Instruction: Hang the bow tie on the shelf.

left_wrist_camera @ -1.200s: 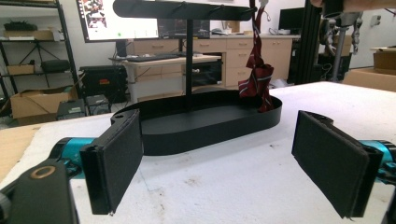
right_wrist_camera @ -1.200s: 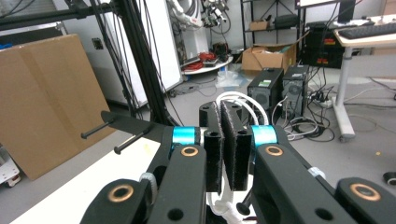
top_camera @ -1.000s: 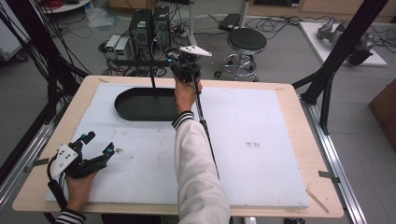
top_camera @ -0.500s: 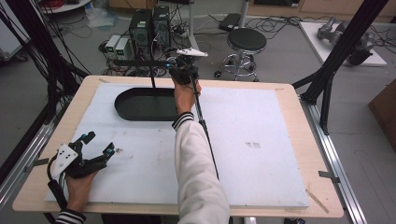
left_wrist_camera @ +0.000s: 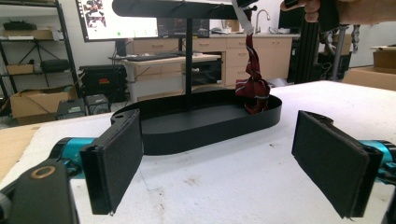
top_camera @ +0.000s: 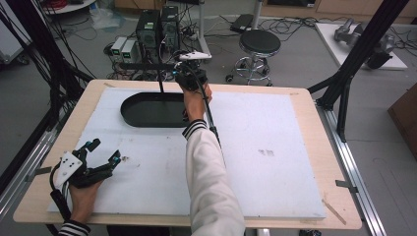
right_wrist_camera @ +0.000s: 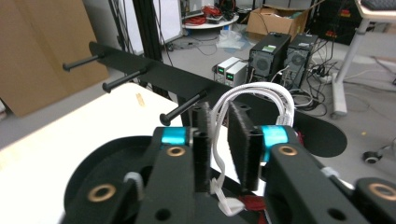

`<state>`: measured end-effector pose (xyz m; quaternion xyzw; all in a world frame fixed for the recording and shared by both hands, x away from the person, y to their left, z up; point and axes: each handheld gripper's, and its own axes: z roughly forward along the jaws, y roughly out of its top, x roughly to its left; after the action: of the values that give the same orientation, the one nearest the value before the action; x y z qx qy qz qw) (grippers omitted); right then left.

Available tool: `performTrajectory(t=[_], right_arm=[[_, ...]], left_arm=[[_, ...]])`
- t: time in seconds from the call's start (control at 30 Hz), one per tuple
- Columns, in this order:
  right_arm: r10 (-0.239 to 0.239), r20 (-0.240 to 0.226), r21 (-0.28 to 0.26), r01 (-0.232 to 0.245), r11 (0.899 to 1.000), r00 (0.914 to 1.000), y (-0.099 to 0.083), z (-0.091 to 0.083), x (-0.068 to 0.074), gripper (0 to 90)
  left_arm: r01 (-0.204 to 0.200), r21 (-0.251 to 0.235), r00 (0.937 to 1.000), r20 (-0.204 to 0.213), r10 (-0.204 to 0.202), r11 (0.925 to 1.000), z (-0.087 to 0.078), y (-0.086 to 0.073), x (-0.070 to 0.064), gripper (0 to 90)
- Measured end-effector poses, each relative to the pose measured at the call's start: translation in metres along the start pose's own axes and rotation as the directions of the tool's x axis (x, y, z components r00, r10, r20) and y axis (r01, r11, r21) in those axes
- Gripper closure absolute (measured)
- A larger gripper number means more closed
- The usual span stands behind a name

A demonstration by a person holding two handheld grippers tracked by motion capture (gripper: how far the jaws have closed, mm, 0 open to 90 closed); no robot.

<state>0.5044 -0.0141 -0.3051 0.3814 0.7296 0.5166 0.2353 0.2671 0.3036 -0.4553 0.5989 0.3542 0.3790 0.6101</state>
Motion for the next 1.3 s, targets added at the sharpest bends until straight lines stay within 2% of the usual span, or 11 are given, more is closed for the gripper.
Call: performTrajectory(t=[0.13,0.23,0.4,0.43,0.57,0.77,0.9,0.93,1.03,1.07,1.3], right_arm=[[-0.068,0.008,0.032,0.068,0.997,0.9976,0.001,0.000,0.004,73.2],[-0.093,0.013,0.039,0.092,0.995,0.9956,0.001,-0.001,0.006,72.0],[-0.063,-0.012,0.006,0.063,0.998,0.9980,0.001,-0.008,0.003,64.9],[-0.052,-0.026,-0.001,0.052,0.999,0.9983,0.002,-0.010,0.002,61.1],[-0.016,-0.067,-0.016,0.015,1.000,0.9976,0.006,-0.021,0.001,30.4],[-0.006,-0.146,-0.061,-0.003,0.998,0.9893,0.015,-0.049,-0.001,11.9],[-0.042,-0.165,-0.115,0.023,0.993,0.9854,0.011,-0.080,-0.003,11.4],[-0.046,-0.171,-0.102,0.028,0.994,0.9841,0.010,-0.090,-0.006,10.9],[-0.063,-0.167,-0.148,0.038,0.988,0.9840,0.001,-0.121,-0.011,10.9],[-0.062,-0.170,-0.139,0.039,0.990,0.9835,-0.003,-0.133,-0.014,10.9],[-0.107,-0.093,-0.216,0.084,0.973,0.9900,-0.054,-0.226,-0.031,10.9]], left_arm=[[0.004,-0.002,1.0000,0.000,-0.004,1.0000,0.000,0.000,0.000,16.9],[-0.001,0.001,1.0000,-0.001,0.001,1.0000,0.000,0.000,0.000,16.9],[0.003,-0.002,1.0000,-0.001,-0.003,1.0000,0.000,0.000,0.000,16.9],[0.004,-0.001,1.0000,-0.002,-0.004,1.0000,0.000,0.000,0.000,16.9],[0.005,0.003,1.0000,-0.002,-0.005,1.0000,0.000,0.000,0.001,16.9],[0.005,0.013,1.0000,-0.003,-0.005,0.9999,0.002,0.000,0.001,17.0],[0.006,0.009,1.0000,-0.004,-0.006,0.9999,0.001,0.000,0.001,17.0],[0.008,0.010,1.0000,-0.003,-0.008,0.9999,0.001,0.000,0.001,17.0],[0.007,0.009,1.0000,-0.004,-0.007,0.9999,0.001,0.000,0.001,17.0],[0.008,0.004,1.0000,-0.004,-0.008,1.0000,0.001,0.000,0.000,17.0],[0.003,0.005,1.0000,-0.005,-0.003,1.0000,0.000,0.000,0.001,16.9]])
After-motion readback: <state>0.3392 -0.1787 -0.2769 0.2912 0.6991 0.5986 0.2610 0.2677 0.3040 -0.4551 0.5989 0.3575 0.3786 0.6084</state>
